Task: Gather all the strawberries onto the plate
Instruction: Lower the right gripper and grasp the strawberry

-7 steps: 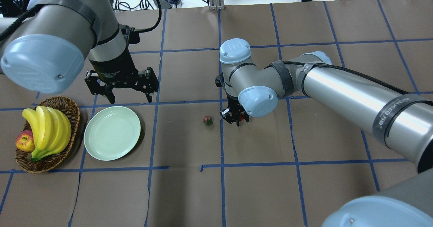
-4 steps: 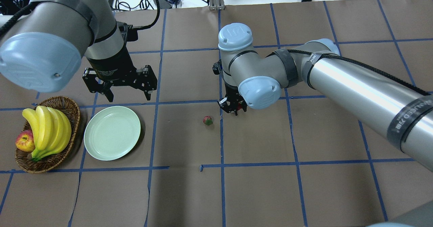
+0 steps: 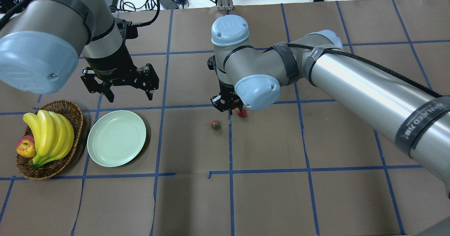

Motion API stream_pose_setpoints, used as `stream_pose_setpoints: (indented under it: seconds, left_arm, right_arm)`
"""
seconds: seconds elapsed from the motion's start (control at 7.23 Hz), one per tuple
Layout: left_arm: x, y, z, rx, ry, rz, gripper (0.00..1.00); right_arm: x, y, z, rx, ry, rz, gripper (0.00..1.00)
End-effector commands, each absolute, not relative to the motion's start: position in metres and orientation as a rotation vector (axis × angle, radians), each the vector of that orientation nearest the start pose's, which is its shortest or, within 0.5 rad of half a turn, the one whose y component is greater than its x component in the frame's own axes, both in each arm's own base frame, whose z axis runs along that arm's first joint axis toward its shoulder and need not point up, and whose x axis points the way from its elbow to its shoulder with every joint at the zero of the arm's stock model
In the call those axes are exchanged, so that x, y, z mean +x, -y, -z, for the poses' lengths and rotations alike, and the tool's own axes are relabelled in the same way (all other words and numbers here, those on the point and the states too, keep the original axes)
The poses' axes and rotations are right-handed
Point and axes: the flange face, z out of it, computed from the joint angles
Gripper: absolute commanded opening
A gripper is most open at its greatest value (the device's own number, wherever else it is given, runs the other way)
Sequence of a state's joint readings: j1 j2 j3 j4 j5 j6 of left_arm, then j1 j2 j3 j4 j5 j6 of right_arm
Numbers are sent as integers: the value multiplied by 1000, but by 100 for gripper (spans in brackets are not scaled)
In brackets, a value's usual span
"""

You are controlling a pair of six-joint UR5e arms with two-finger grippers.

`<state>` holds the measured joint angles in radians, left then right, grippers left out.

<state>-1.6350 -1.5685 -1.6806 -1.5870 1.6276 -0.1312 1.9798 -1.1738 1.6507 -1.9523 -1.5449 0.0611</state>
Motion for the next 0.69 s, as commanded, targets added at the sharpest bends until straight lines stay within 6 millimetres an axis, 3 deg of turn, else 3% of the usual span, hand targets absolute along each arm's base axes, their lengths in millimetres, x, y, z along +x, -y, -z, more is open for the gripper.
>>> stream_pose_setpoints:
  seconds: [0.0,0.28,0.55]
  left_arm:
    - [-159,466,-434,-105,-3067,-184,100]
    - [-159,465,-430,-114,-3065,-193,100]
    - [-161,465,-429,-110,-3065,-197,100]
  right_arm:
    - [401,480,-249,-528,-3079,-179,0]
    - [431,474,-234,-492,-3060,-169,0]
    - [445,468,-222,-502,-3030,-180,0]
